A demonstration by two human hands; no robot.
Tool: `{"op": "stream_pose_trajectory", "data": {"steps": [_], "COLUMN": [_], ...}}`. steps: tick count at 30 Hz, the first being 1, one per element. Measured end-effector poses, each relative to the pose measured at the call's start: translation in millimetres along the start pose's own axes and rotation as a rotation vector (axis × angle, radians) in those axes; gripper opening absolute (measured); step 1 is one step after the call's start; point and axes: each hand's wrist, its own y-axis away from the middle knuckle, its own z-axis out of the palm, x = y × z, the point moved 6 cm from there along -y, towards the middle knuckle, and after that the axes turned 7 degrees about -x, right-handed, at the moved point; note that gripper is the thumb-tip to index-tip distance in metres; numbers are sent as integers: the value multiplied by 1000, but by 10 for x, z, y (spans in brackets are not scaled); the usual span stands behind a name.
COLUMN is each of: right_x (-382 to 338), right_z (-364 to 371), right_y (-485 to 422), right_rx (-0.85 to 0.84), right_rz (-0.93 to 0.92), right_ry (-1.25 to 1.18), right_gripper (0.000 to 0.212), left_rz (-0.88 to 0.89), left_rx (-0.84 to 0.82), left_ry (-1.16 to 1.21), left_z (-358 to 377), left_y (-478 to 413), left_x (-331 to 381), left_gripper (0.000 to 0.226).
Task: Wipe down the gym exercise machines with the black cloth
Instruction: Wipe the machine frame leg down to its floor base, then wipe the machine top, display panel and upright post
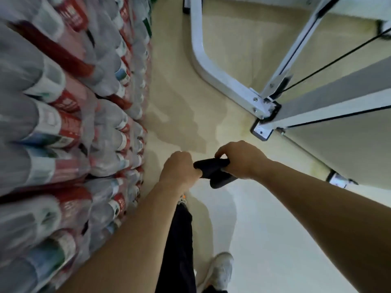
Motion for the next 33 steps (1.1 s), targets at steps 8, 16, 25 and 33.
{"op": "stream_pose_trajectory", "data": {"steps": [8,16,25,33], "right_x": [-268,-252,-342,-318], "right_z": [-364,-818,-1625,-2590], "right_y": [2107,4537,6186,6850], "right_rx": [129,240,620,778], "right_rz": [-47,-117,-267,-207], "right_ry": [-138,-698,-700,-516], "right_gripper": [81,49,17,11], "left_rz": [135,405,749,958], "left_rx": [253,335,310,340], "left_ry": [-67,146,-128,-190], "left_z": [-669,-1491,-2184,-3009], "left_y": [2014,4161,5692,6235], "left_x": [688,1900,3288,4118], "left_gripper": [11,10,28,34]}}
